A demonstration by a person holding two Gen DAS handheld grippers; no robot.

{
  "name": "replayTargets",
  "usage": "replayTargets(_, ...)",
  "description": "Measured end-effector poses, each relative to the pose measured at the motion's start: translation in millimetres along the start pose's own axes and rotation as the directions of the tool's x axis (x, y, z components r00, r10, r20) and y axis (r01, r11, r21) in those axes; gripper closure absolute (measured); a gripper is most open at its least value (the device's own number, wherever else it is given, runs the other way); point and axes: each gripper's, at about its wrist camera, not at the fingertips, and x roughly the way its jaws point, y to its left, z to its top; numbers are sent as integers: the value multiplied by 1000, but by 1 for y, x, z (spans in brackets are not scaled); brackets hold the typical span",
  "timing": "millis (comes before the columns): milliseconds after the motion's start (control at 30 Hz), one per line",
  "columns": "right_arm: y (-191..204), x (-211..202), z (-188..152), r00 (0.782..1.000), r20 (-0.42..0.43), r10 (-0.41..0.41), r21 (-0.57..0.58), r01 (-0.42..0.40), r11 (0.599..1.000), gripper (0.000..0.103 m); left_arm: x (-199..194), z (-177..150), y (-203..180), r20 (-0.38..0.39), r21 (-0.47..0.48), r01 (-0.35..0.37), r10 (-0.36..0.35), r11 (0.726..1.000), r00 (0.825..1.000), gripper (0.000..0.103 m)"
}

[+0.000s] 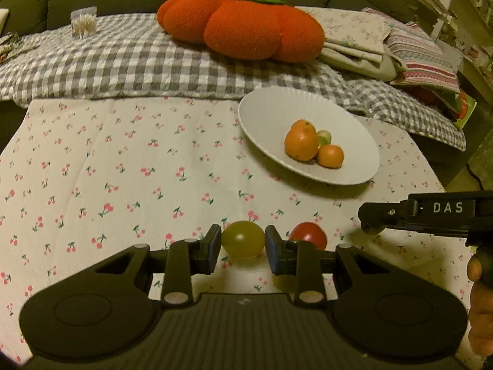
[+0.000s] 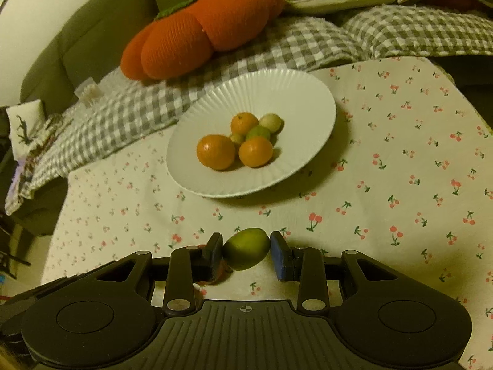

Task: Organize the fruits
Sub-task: 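Carry the green fruit to the plate and open the right tool to drop it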

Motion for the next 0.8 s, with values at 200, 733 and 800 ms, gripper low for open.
replayTargets(200, -4, -9, 4, 1000, 22, 5, 10, -6, 1000, 70, -1, 9, -4, 24, 9, 15, -15, 1000, 1000, 74)
replayTargets(733, -13, -19, 19, 998, 67, -2, 24, 0, 1000, 70, 16, 39, -7, 85, 68, -44, 38, 997, 996, 74)
replayTargets(800, -16, -19, 23, 997, 75, -7, 29, 5, 1000, 70, 20, 43, -6, 83, 69, -49, 44, 996, 996, 74)
